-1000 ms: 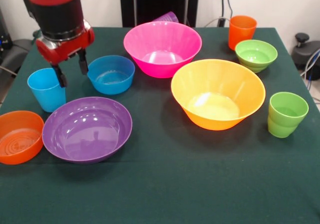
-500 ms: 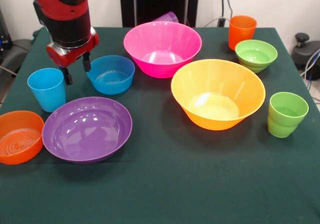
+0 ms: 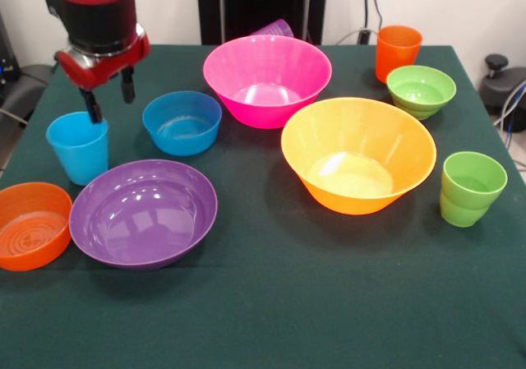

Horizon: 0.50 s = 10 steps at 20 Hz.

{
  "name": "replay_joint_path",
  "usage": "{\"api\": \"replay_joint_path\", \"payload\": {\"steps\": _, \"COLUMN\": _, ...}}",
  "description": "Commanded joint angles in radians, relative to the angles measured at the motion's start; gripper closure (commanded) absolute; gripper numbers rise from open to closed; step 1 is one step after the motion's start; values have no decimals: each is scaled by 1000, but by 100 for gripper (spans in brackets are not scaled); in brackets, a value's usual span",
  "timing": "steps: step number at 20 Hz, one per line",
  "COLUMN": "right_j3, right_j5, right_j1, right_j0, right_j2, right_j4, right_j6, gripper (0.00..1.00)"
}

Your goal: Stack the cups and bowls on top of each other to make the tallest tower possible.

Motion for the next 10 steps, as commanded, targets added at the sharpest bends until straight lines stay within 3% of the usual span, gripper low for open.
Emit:
{"api": "replay_joint_path", "payload": {"steps": 1, "right_j3": 120, "right_j5": -93, "right_j1": -58, "right_j0": -25, "right_j2": 63, "right_j4": 33, "right_j6": 85, "gripper": 0}}
{"api": "replay_joint_path", "payload": {"steps": 10, "right_j3": 139, "right_j5": -104, "right_j1": -37, "right_j0": -26, "right_j2": 58, "right_j4": 44, "right_j6": 91, "gripper": 0}}
